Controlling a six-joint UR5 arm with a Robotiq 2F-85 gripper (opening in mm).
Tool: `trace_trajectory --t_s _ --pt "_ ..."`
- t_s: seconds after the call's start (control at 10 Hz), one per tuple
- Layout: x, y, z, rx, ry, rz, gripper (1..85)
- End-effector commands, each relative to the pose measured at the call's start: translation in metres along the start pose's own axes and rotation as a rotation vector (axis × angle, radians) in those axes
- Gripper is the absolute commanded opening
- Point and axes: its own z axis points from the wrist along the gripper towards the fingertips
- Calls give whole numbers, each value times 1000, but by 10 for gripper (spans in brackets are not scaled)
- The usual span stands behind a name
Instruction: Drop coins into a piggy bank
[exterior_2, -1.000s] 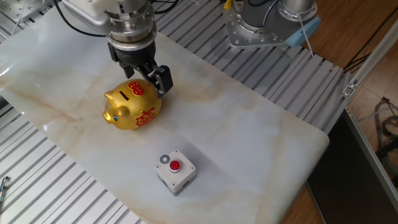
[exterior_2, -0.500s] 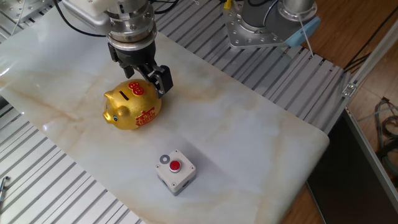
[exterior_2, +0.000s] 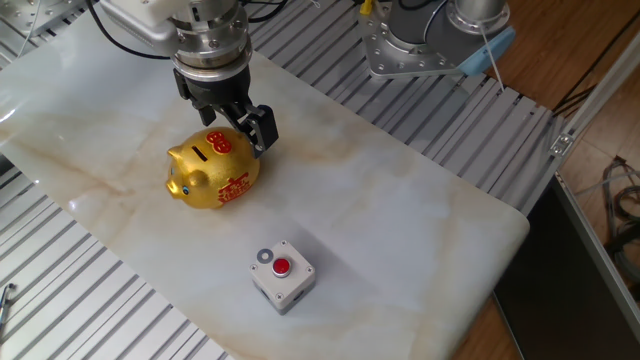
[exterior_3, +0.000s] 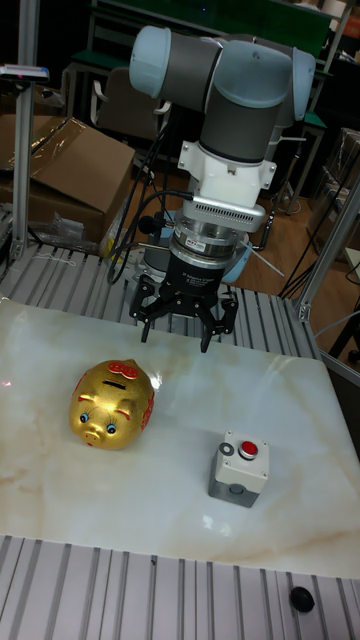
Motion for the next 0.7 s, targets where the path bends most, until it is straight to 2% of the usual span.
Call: trace_trajectory --t_s 0.0,0.6 --pt "-24 29 -3 -105 -93 45 10" --pt "-25 28 -3 -90 -93 41 10"
